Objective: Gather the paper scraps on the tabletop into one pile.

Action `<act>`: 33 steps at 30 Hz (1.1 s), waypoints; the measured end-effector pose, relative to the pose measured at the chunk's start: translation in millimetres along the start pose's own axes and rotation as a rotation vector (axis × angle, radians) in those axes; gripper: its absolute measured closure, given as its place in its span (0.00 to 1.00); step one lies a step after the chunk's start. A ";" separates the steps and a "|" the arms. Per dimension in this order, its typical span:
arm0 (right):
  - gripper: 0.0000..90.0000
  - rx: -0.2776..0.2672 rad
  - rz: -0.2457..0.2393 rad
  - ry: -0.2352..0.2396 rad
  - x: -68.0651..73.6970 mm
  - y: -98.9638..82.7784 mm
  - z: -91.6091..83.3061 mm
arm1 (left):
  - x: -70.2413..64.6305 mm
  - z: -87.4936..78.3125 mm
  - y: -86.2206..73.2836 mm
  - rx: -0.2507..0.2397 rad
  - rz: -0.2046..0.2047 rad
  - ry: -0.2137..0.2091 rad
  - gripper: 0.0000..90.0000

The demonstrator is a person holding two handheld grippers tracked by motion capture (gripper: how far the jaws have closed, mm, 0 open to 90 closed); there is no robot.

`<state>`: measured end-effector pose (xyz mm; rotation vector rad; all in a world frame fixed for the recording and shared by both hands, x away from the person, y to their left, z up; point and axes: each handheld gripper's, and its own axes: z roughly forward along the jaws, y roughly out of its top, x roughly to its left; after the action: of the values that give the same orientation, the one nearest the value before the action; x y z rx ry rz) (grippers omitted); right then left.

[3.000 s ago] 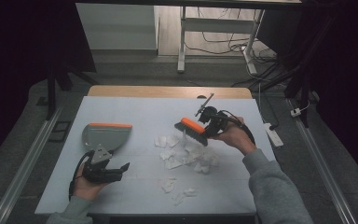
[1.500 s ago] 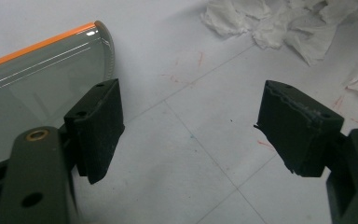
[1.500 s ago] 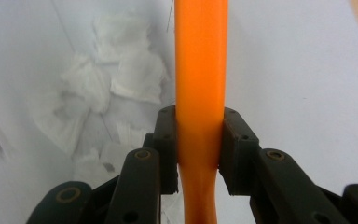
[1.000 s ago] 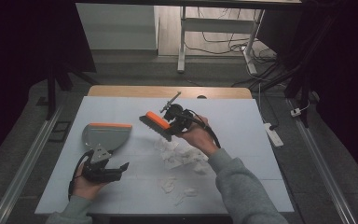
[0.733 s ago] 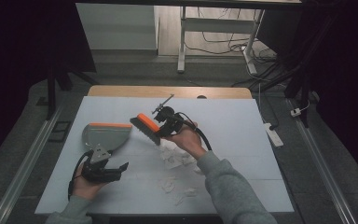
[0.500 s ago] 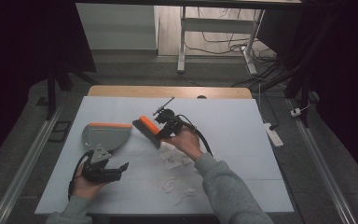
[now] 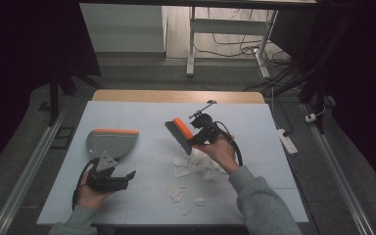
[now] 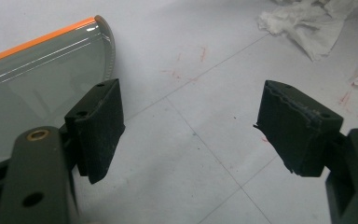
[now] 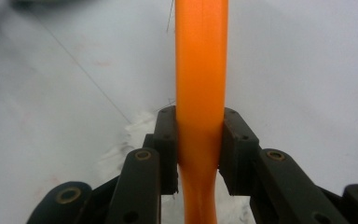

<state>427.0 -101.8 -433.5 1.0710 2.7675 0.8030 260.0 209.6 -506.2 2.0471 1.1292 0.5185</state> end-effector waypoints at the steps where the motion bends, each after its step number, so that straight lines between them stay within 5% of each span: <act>1: 0.79 -0.018 -0.011 0.005 0.9 0.4 -5.3 | 0.2 -0.1 -0.1 0.000 -0.001 0.001 0.26; 9: 0.79 -0.053 -0.081 0.075 27.2 3.4 -18.0 | 1.4 -1.0 -0.8 -0.003 -0.005 0.004 0.26; 17: 0.79 0.042 -0.111 0.179 57.3 -4.3 9.9 | 2.3 -1.5 -1.6 -0.002 -0.008 0.004 0.26; 21: 0.79 0.117 -0.139 0.177 67.4 -11.4 22.3 | 2.2 -1.7 -1.5 -0.003 -0.008 0.004 0.26; 27: 0.79 0.167 -0.108 0.105 51.5 -18.8 23.0 | 1.6 -1.9 -1.4 -0.002 -0.007 0.006 0.26; 30: 0.79 0.161 -0.047 0.092 36.9 -25.1 16.0 | 2.1 -1.3 -1.5 -0.004 -0.007 0.004 0.26; 33: 0.79 0.145 -0.042 0.065 28.4 -30.4 7.4 | 1.9 -0.7 -1.4 0.002 -0.005 0.004 0.26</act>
<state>388.8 -99.0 -451.4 1.0222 2.9310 0.6529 259.8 212.0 -506.8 2.0454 1.1379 0.5193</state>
